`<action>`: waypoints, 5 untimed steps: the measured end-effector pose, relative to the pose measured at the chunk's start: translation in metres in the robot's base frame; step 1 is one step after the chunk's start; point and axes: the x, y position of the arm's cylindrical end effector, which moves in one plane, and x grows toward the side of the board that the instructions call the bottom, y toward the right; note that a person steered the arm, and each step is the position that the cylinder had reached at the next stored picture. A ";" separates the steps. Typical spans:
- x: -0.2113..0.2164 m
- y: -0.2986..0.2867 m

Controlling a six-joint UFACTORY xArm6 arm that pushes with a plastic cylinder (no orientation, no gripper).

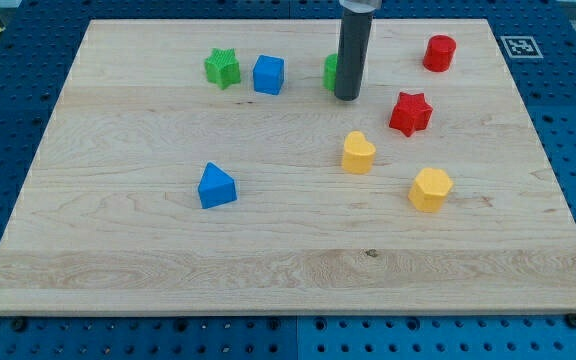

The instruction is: Nudge blue cube left a bit

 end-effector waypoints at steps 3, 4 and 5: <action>0.004 -0.051; 0.005 -0.065; 0.005 -0.070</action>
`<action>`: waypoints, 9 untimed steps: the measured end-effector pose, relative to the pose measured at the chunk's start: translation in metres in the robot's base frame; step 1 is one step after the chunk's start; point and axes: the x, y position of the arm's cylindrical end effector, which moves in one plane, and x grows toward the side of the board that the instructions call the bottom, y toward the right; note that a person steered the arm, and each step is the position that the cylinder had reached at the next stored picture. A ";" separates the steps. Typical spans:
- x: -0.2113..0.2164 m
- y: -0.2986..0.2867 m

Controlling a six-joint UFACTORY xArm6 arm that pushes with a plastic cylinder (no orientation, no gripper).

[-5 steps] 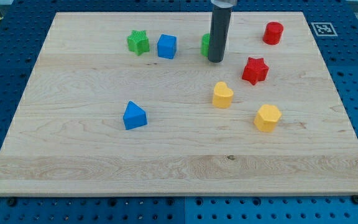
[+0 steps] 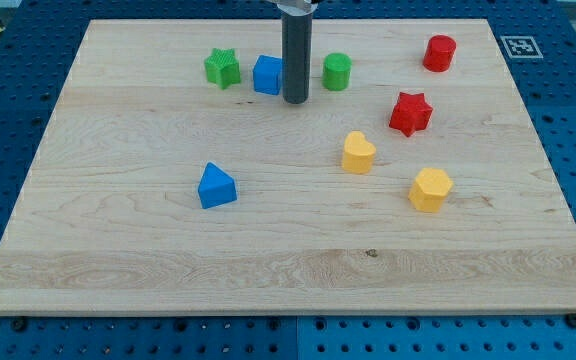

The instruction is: Nudge blue cube left a bit

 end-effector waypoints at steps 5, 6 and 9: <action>-0.001 -0.062; -0.019 -0.062; -0.025 -0.059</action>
